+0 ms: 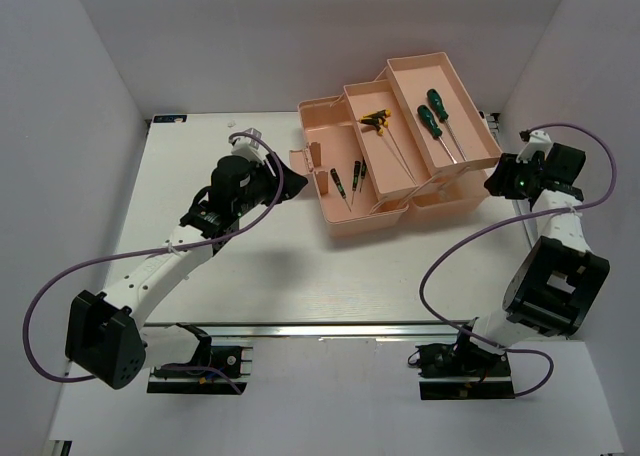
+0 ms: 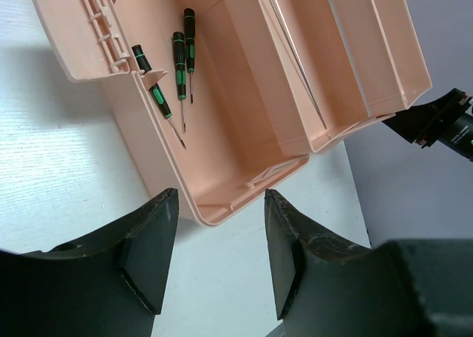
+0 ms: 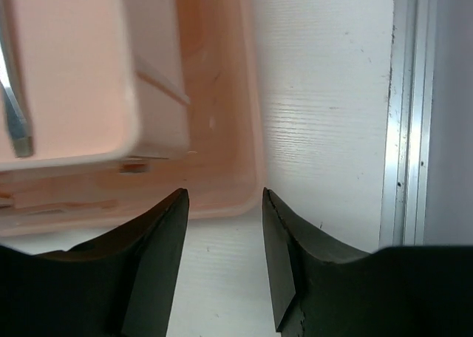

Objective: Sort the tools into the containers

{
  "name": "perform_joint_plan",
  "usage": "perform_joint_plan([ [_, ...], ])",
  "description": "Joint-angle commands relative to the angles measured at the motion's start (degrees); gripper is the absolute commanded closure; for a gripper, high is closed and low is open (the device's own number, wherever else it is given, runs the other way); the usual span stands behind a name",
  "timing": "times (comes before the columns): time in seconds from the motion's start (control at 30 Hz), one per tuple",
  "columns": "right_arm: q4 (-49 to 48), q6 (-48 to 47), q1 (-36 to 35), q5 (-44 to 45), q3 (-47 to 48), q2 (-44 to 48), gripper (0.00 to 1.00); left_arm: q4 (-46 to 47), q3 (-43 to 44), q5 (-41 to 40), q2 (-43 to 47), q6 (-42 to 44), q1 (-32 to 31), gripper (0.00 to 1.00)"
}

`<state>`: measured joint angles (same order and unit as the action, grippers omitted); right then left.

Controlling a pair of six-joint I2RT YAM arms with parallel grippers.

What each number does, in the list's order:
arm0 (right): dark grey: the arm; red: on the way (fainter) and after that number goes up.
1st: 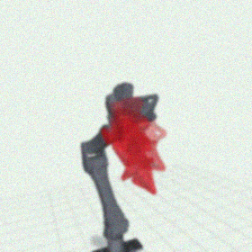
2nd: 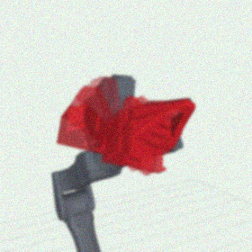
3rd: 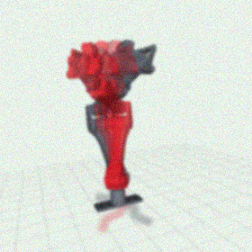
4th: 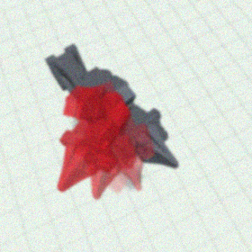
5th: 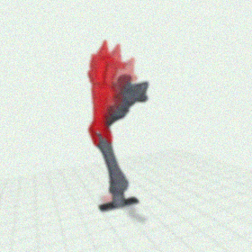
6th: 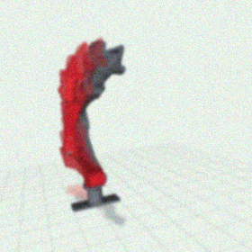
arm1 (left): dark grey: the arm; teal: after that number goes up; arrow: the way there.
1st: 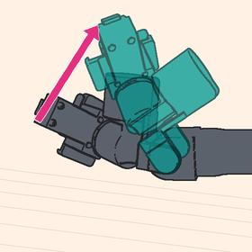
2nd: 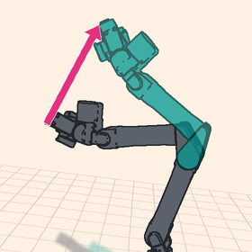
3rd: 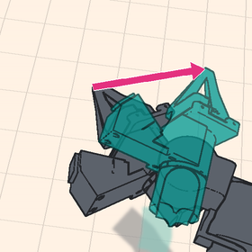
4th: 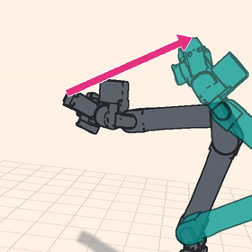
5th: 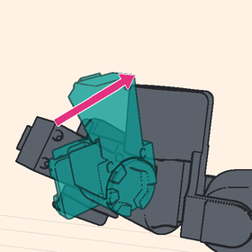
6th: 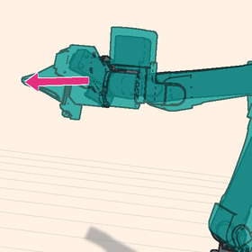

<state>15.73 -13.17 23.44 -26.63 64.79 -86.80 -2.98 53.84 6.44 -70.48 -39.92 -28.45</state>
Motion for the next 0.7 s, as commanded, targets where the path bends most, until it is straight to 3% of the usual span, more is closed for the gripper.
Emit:
perform_joint_plan([
  [0.0, -6.66, 3.58, 0.99, 2.72, -2.47, 1.81, 0.5, 0.17, 0.21, 0.33, 0.52, -0.16, 0.06, 0.4],
  [0.1, -9.13, 5.43, 2.39, 0.98, -3.89, 1.21, 0.5, 0.61, -0.76, -0.19, 1.31, -0.33, 0.06, 0.4],
  [0.43, -4.56, 5.61, 7.76, -13.17, 5.07, -11.1, 0.47, 0.87, -2.43, -0.55, 1.92, -0.51, 0.06, 0.4],
  [0.67, -1.66, 7.19, 7.5, -15.2, 11.93, -16.9, 0.47, 1.58, -1.55, -0.02, -0.01, -0.33, 0.06, 0.4],
])
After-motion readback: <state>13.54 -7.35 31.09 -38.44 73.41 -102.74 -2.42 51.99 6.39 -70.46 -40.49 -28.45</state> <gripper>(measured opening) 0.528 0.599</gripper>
